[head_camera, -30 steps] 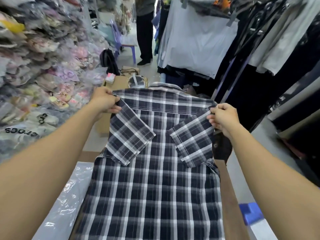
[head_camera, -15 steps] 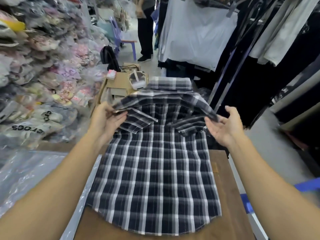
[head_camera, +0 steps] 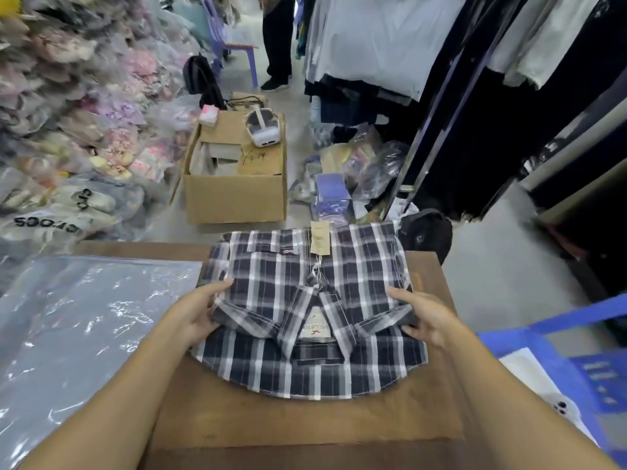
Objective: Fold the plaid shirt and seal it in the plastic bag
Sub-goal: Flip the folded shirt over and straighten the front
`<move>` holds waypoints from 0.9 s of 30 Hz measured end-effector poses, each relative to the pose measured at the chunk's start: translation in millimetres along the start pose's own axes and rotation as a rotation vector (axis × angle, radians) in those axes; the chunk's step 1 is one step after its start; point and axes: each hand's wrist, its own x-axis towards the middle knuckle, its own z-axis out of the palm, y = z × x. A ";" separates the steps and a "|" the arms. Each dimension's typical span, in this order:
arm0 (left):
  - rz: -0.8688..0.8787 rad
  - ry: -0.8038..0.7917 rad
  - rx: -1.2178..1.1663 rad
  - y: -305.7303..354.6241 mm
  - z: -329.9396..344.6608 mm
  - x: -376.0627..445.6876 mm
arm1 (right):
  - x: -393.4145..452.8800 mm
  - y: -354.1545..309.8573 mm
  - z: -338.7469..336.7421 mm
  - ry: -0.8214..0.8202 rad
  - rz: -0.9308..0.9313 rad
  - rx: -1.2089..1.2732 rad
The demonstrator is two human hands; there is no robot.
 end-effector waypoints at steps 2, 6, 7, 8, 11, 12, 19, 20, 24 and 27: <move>0.001 -0.033 0.083 10.0 4.9 1.1 | -1.9 -6.5 7.3 -0.005 -0.039 -0.038; -0.010 -0.078 0.144 31.3 14.0 -6.0 | -13.0 -31.3 22.2 -0.064 -0.149 0.095; -0.002 -0.083 0.107 34.8 12.8 -7.7 | -15.9 -35.1 22.3 -0.109 -0.154 0.214; 0.007 -0.087 0.047 37.0 8.9 -8.3 | -16.2 -36.0 19.9 -0.138 -0.152 0.336; 0.003 -0.062 0.014 28.0 -7.7 -6.9 | -8.7 -16.2 12.4 -0.135 -0.111 0.438; -0.010 -0.060 0.086 21.0 -12.1 -7.5 | -6.2 -4.1 11.4 -0.123 -0.083 0.352; -0.101 -0.045 0.237 -3.3 -20.7 -4.3 | -1.2 26.6 8.3 -0.092 0.006 -0.045; -0.098 -0.052 0.215 -3.0 -20.5 -4.7 | -1.4 24.3 7.2 -0.107 0.007 -0.030; -0.068 -0.077 0.163 -1.1 -25.2 -6.8 | 1.1 23.9 0.8 -0.147 0.018 0.016; -0.085 -0.041 0.225 -7.6 -28.7 -7.7 | 5.4 38.1 -1.7 -0.106 0.048 -0.163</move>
